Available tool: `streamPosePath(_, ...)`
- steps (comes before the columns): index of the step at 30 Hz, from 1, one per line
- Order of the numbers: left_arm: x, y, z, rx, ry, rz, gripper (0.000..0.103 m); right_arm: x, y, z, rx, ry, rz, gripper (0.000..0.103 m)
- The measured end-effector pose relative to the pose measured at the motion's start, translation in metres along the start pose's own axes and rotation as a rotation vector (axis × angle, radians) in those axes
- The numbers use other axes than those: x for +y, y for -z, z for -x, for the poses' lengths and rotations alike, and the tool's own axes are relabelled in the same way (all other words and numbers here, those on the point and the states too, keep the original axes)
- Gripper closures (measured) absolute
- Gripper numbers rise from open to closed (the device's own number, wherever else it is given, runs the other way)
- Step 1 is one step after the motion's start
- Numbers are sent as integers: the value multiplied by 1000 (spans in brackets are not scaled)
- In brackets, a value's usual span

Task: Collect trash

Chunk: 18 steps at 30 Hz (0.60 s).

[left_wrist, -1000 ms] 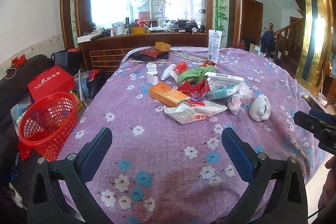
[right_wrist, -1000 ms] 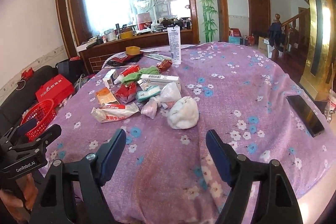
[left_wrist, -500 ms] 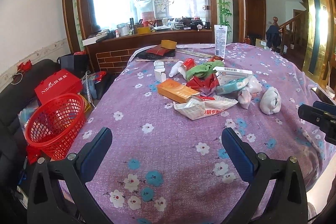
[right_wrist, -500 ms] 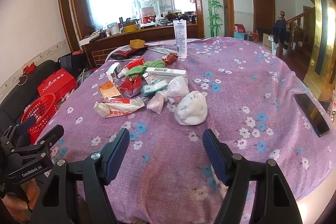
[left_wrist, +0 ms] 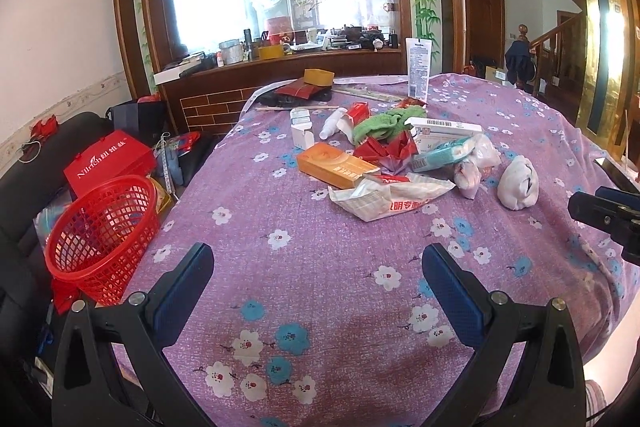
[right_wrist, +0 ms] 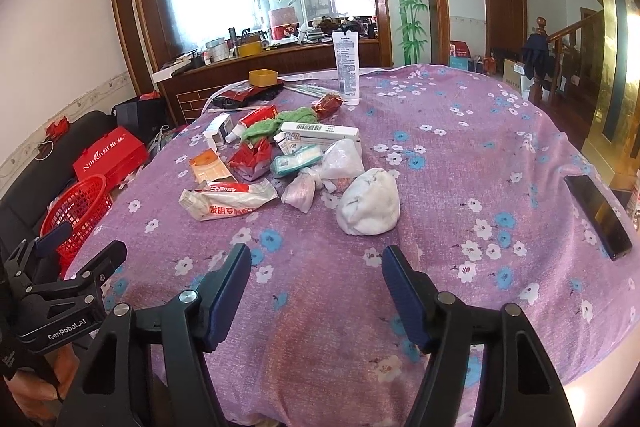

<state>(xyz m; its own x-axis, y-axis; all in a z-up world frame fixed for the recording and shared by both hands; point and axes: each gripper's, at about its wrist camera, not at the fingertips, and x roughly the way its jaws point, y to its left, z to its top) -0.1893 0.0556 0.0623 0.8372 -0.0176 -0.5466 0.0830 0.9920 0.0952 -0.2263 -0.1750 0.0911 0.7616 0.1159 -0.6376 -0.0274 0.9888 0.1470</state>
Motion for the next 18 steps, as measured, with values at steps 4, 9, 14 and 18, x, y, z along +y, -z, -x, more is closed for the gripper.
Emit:
streamPosePath(4,-1,0,-3,4,2,-1,0,-3,0,-2,3,1,-7,31)
streamPosePath(9,-1,2,-8,14,4,-2,0,-4,-1,-7,16,2,-11,31)
streamPosePath(14,-1,1,-13,27,9,-8,0,-6,0,-12,30,1,-15,31)
streamPosePath(18,-2,0,-17,29,11,-21,0,-8,-1,-17,41,2,-20,31)
